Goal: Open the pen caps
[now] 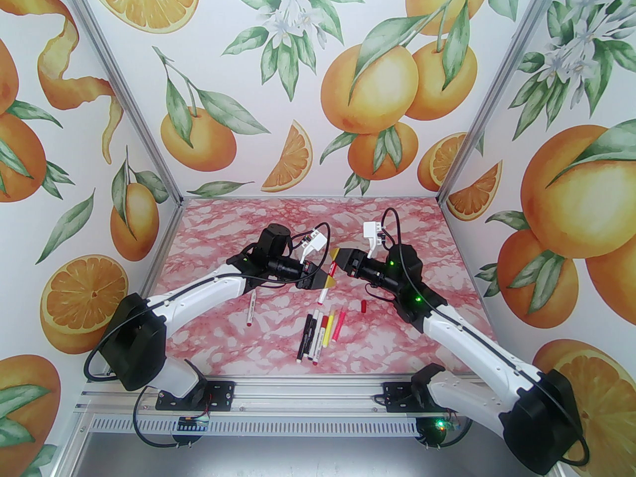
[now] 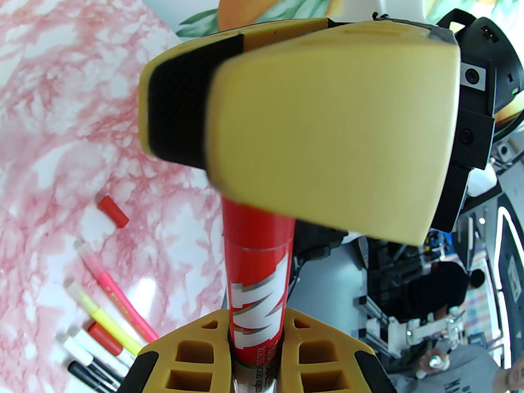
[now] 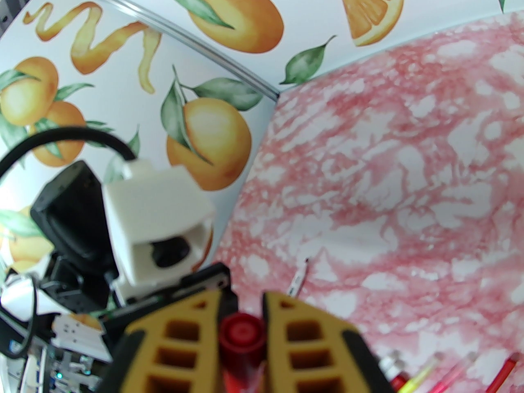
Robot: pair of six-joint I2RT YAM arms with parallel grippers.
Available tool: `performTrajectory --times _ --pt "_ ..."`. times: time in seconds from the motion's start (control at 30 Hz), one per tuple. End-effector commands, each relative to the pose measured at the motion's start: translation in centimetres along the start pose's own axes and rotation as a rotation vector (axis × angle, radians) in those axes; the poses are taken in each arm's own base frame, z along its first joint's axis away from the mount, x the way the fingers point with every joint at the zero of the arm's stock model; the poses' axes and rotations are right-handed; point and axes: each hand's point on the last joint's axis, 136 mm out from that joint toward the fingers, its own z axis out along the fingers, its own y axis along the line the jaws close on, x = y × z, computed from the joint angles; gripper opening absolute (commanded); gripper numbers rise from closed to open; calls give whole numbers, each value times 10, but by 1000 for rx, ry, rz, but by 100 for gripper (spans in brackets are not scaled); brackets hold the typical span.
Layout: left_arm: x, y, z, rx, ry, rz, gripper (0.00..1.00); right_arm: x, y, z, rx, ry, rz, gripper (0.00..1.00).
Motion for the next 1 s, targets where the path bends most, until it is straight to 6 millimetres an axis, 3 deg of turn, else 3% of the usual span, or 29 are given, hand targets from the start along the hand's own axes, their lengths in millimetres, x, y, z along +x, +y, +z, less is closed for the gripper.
performTrajectory --times 0.0,0.37,0.6,0.97 --pt "-11 -8 -8 11 -33 49 3 -3 9 1 -28 -8 -16 8" --pt "22 2 -4 -81 42 82 0 -20 9 -3 8 -49 13 6" --pt "39 -2 5 -59 65 68 0 -39 15 -9 3 -93 1 5" --pt "49 -7 10 -35 81 50 0 -63 19 -19 53 -181 -32 4"
